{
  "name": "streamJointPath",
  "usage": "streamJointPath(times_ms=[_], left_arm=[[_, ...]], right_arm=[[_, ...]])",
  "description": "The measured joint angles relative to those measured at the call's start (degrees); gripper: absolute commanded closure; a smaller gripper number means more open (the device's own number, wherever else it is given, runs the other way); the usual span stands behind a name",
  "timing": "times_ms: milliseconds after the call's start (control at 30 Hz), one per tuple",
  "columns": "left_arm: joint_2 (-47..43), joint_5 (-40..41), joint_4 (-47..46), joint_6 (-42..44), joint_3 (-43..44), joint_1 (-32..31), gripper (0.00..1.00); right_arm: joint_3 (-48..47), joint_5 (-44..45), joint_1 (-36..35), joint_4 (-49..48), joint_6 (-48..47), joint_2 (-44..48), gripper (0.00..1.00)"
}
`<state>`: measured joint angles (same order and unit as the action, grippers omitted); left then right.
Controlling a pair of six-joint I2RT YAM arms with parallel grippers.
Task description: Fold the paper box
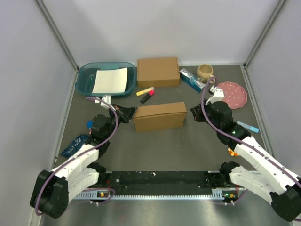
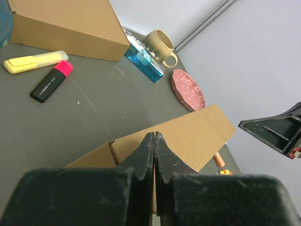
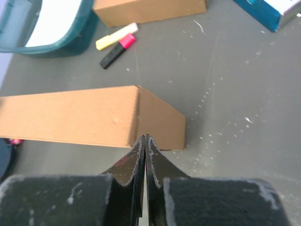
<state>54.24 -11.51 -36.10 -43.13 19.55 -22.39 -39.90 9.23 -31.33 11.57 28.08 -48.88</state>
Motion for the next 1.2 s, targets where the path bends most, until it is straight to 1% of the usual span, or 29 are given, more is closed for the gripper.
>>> streamJointPath(times_ms=[167,267,333,467,567,633,733,900,1000,1100,1200], left_arm=[[0.0,0.4,1.7,0.2,1.0,0.0,1.00],[0.0,0.5,2.0,0.2,1.1,0.0,1.00],[0.0,0.7,2.3,0.2,1.2,0.0,1.00],[0.4,1.3,2.7,0.4,1.4,0.0,1.00],[1.0,1.8,2.1,0.5,1.4,0.0,1.00],[1.7,2.3,1.3,0.8,1.5,0.2,1.00],[2.2,2.4,0.7,0.9,1.4,0.2,1.00],[2.7,2.3,0.1,1.2,1.4,0.2,1.00],[2.7,2.3,0.0,1.3,1.4,0.2,1.00],[2.9,2.3,-0.1,1.2,1.5,0.2,1.00],[3.6,2.0,-0.2,1.3,2.0,0.2,1.00]], right_arm=[[-4.5,-5.0,0.1,-3.0,0.4,-1.0,1.00],[-7.2,-10.4,1.6,-8.7,2.5,-2.5,1.00],[-7.1,-14.6,3.7,-13.4,4.9,-3.7,1.00],[-0.5,-24.8,9.7,-26.7,12.0,-8.8,1.00],[3.7,-30.1,11.4,-29.8,15.7,-16.0,1.00],[5.3,-32.1,12.3,-34.2,18.5,-19.4,1.00],[5.8,-33.1,12.3,-35.3,19.2,-18.9,1.00],[5.7,-33.9,12.3,-33.6,19.4,-16.8,1.00],[4.0,-35.4,12.2,-33.3,19.8,-16.0,1.00],[1.2,-37.4,11.8,-33.5,19.7,-17.1,1.00],[-0.8,-40.2,11.3,-34.0,19.4,-20.8,1.00]])
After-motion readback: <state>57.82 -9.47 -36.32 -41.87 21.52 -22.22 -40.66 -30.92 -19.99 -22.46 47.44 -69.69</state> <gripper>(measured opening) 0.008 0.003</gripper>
